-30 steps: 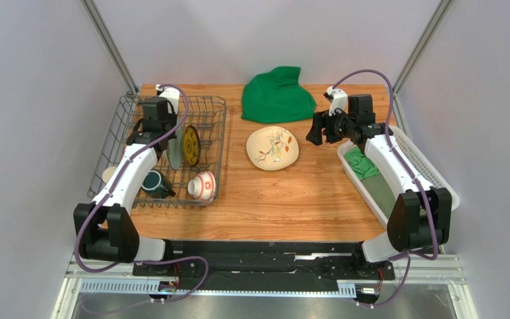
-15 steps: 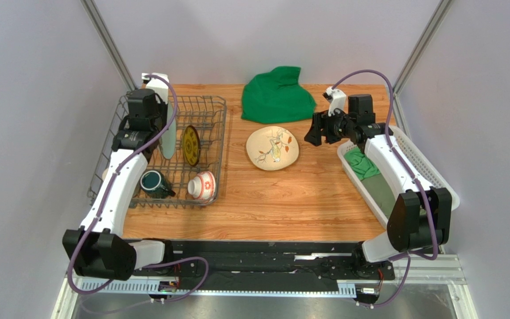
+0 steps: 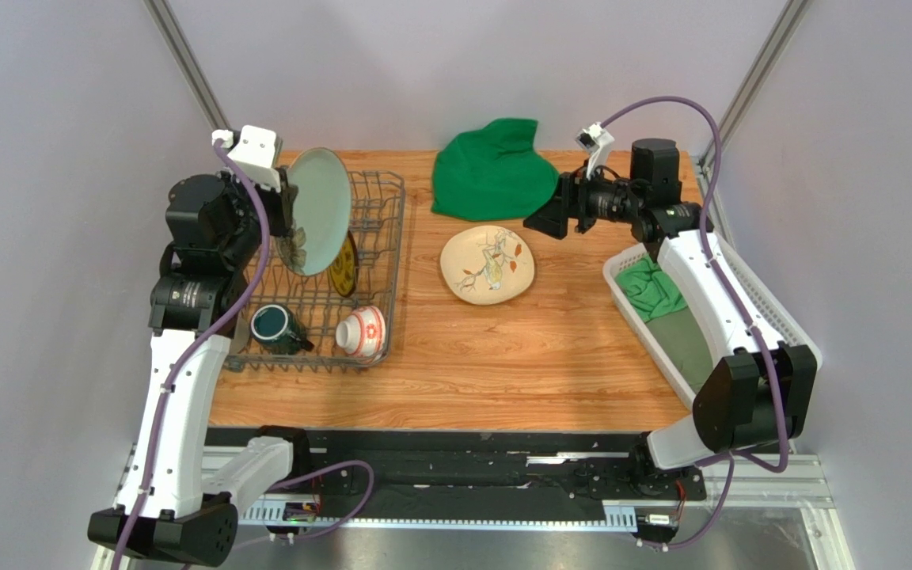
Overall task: Unload the mixed dishes from the dish rack
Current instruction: Pick up the plate from the dish rack, then place the plate at the center of the board, then pick up the plate from the dish rack.
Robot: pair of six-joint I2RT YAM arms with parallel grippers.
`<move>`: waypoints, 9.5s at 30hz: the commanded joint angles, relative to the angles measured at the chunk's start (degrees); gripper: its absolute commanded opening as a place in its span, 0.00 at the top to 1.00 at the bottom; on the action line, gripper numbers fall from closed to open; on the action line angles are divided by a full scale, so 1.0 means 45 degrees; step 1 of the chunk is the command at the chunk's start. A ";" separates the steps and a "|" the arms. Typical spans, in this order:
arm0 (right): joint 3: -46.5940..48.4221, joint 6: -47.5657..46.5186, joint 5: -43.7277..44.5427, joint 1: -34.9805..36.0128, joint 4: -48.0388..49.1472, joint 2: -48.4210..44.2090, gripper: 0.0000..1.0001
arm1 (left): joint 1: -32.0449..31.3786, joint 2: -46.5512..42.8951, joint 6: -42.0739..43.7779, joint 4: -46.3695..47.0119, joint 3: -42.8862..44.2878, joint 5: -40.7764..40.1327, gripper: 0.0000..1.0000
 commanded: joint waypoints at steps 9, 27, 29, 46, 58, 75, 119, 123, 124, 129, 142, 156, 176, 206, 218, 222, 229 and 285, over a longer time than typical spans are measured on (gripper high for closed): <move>0.1777 0.1825 -0.1733 0.1550 0.2147 0.0159 0.28 | 0.0016 0.0117 -0.3017 0.2337 0.0048 0.8514 1.00; 0.2871 0.0751 -0.1596 0.3972 0.1522 0.1488 0.25 | -0.0004 0.0470 -0.3780 0.3764 -0.0949 1.1368 1.00; 0.2910 0.0673 -0.1577 0.4187 0.1542 0.1489 0.26 | -0.0004 0.0450 -0.3838 0.3823 -0.1007 1.1369 1.00; 0.3340 0.0301 -0.1225 0.5749 0.1307 0.2308 0.46 | -0.0023 0.0587 -0.5477 0.6436 -0.2081 1.2734 1.00; 0.3653 -0.0031 -0.1440 0.5829 0.0897 0.2329 1.00 | -0.0063 0.1055 -0.5830 0.7201 -0.2549 1.2834 0.89; 0.1818 0.0281 -0.1382 0.2608 0.0917 0.1664 1.00 | -0.0043 -0.0721 -0.2826 0.3786 -0.2101 1.0240 0.09; 0.4101 -0.1730 -0.2651 -0.0090 -0.2618 0.7972 1.00 | -0.0043 -0.3319 0.0497 0.3510 -0.5909 0.6622 0.10; 0.4316 -0.1769 -0.2651 -0.0051 -0.2814 0.8226 0.99 | -0.0043 -0.3300 0.0517 0.3530 -0.5949 0.6720 0.10; 0.4336 -0.1788 -0.2651 -0.0070 -0.2891 0.8304 0.98 | -0.0043 -0.3300 0.0517 0.3549 -0.5929 0.6720 0.10; 0.4803 -0.1847 -0.2632 -0.0051 -0.3146 0.8636 0.92 | -0.0043 -0.3260 0.0478 0.3667 -0.5949 0.6798 0.10; 0.6172 -0.2414 -0.2007 -0.0031 -0.4318 0.9809 0.69 | -0.0043 -0.2987 0.0615 0.3940 -0.6066 0.6818 0.10; 0.6192 -0.2394 -0.0445 -0.0070 -0.4512 0.9614 0.51 | -0.0043 -0.3143 0.0693 0.3882 -0.6144 0.6896 0.10; 0.5918 -0.2921 0.1878 -0.0070 -0.5021 0.8540 0.40 | -0.0043 -0.3222 0.1142 0.3882 -0.6203 0.6486 0.10; 0.5098 -0.3351 0.2916 0.0222 -0.5470 0.7250 0.39 | -0.0043 -0.1640 0.2353 0.3550 -0.5656 0.3187 0.10; 0.5157 -0.3585 0.3539 0.0613 -0.5509 0.7368 0.39 | -0.0043 -0.1523 0.2704 0.3628 -0.5812 0.2172 0.10; 0.4923 -0.3800 0.4242 0.0613 -0.5470 0.6763 0.39 | -0.0043 -0.0626 0.2646 0.3181 -0.5325 0.1371 0.10; 0.3888 -0.3547 0.5258 0.0613 -0.4593 0.4871 0.39 | -0.0101 0.1483 0.2451 0.2377 -0.4309 -0.1049 0.10; 0.0313 -0.2941 0.9243 0.0574 -0.0861 0.1430 0.01 | -0.0219 0.5881 0.0831 0.1187 -0.2141 0.0216 0.72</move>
